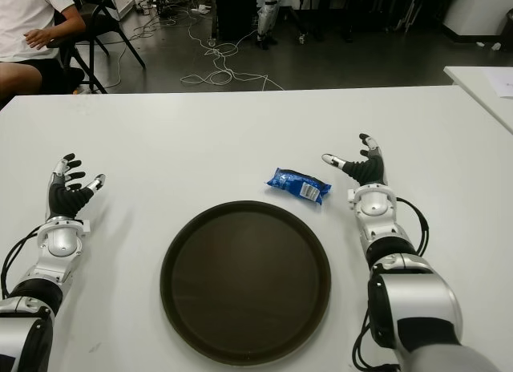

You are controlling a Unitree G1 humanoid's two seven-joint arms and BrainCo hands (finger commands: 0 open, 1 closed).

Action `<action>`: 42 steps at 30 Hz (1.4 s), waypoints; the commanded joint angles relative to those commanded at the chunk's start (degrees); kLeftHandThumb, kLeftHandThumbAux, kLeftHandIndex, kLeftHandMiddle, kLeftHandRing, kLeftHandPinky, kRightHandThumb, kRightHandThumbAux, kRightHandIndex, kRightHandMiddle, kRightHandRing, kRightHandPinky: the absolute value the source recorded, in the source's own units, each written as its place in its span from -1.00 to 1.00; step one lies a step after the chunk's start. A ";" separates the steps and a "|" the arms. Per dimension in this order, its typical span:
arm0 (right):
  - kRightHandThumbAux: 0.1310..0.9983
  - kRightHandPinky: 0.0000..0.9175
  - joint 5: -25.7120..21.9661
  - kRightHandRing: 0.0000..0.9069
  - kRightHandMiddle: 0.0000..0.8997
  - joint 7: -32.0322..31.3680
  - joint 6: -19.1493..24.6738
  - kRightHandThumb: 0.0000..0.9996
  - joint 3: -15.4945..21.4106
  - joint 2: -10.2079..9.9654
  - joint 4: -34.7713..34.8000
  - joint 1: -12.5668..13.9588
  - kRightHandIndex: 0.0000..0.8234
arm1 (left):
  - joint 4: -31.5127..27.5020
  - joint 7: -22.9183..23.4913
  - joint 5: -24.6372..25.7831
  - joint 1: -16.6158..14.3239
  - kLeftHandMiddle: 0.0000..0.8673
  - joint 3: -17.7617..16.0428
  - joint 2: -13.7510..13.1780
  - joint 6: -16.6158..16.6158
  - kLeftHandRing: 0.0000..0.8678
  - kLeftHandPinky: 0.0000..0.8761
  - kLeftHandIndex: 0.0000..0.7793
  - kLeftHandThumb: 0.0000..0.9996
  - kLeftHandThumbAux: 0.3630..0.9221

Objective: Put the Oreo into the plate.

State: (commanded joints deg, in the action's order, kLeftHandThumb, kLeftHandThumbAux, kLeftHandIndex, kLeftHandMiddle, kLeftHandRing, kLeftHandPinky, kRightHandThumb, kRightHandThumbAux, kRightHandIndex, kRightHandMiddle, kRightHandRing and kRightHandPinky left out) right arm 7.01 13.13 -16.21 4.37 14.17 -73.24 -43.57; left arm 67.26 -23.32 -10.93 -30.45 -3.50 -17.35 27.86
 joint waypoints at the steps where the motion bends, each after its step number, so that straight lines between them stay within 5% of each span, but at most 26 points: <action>1: 0.48 -0.82 0.01 -0.78 -0.77 0.00 0.05 -1.00 -0.02 0.01 -0.01 -0.01 -0.67 | 0.01 0.02 -0.01 0.01 -0.56 0.01 -0.01 0.05 -0.49 -0.40 -0.74 -0.52 0.24; 42: 0.47 -0.85 -0.33 -0.82 -0.80 -0.63 -0.30 -1.00 0.28 0.08 0.01 0.18 -0.71 | 0.12 0.23 -0.10 -0.02 -0.57 -0.01 -0.07 -0.19 -0.52 -0.46 -0.75 -0.56 0.18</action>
State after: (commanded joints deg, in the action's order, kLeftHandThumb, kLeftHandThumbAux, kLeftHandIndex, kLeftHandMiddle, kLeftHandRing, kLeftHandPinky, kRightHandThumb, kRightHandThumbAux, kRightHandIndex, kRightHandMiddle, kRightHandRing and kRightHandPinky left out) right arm 6.68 12.50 -16.51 4.65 14.26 -73.23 -43.38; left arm 67.38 -23.09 -11.04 -30.47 -3.51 -17.42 27.67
